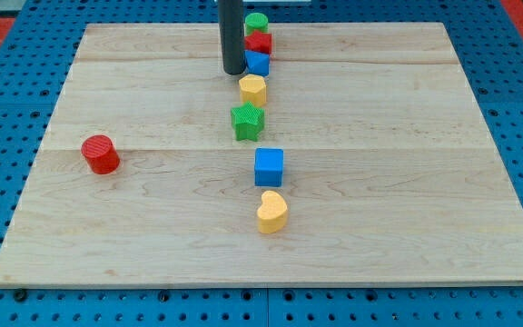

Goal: Push the red circle into the yellow heart

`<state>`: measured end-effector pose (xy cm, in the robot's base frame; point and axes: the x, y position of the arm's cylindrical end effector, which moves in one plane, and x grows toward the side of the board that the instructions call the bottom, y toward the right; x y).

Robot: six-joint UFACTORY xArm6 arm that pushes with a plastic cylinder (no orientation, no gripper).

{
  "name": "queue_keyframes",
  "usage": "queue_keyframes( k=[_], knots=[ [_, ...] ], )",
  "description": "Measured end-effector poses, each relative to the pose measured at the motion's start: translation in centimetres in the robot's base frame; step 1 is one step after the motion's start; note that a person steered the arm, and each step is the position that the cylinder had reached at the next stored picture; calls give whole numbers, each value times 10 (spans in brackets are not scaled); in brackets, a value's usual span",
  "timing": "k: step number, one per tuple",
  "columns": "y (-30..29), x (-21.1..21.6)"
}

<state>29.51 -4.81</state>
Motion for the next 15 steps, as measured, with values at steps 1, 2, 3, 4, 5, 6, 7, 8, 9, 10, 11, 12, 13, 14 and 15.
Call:
queue_keyframes(
  k=[1, 2, 3, 4, 5, 6, 7, 8, 9, 10, 11, 12, 13, 14, 15],
  knots=[
    [16, 0],
    [13, 13],
    [-61, 52],
    [-108, 118],
    [-108, 171],
    [-138, 141],
    [-199, 144],
    [-237, 162],
    [-250, 176],
    [-227, 215],
    [-145, 235],
    [-200, 218],
    [-152, 245],
    [-72, 256],
    [-103, 267]
  ],
)
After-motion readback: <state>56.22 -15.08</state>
